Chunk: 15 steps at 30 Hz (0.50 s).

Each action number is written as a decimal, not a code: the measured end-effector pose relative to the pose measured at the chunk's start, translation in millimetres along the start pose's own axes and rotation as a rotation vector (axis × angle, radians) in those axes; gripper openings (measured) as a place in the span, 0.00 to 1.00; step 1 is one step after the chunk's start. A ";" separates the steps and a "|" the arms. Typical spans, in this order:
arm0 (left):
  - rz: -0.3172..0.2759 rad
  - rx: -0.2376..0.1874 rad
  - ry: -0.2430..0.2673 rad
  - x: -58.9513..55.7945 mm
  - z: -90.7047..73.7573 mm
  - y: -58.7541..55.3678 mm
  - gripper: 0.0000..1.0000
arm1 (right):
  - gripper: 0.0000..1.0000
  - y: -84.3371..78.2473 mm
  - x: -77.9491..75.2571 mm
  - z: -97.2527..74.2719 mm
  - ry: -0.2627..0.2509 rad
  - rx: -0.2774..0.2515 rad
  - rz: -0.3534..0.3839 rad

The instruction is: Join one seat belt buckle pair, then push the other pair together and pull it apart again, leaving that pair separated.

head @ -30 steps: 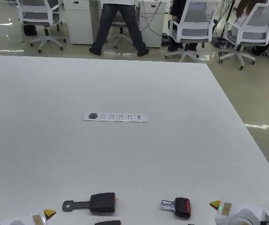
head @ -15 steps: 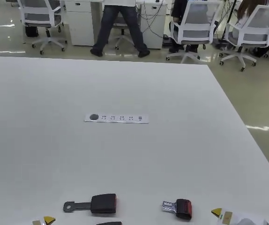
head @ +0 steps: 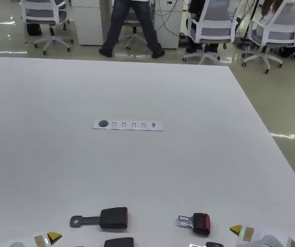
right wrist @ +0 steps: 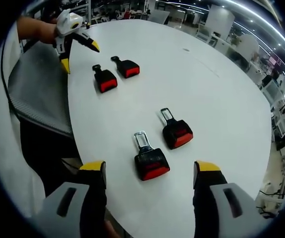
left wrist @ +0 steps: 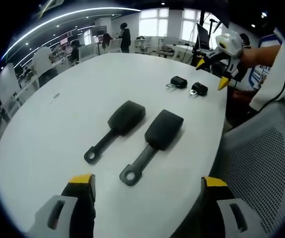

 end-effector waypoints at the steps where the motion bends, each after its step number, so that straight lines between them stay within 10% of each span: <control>1: 0.000 0.000 0.000 0.0 0.0 0.3 0.88 | 0.71 -0.1 0.1 0.3 -0.001 0.000 0.000; 15: 0.051 0.007 -0.021 6.9 6.6 3.9 0.79 | 0.63 -3.8 -7.6 8.2 0.011 0.003 -0.030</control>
Point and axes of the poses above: the centre of the closed fingertips' face, and the gripper's own axes: z roughly forward along the fingers, x roughly to its left, y roughly out of its top, the point moved 2 cm from there along -z, roughly backward along the fingers, and after that the axes turned 8 degrees about -x, right-handed, at the moved point
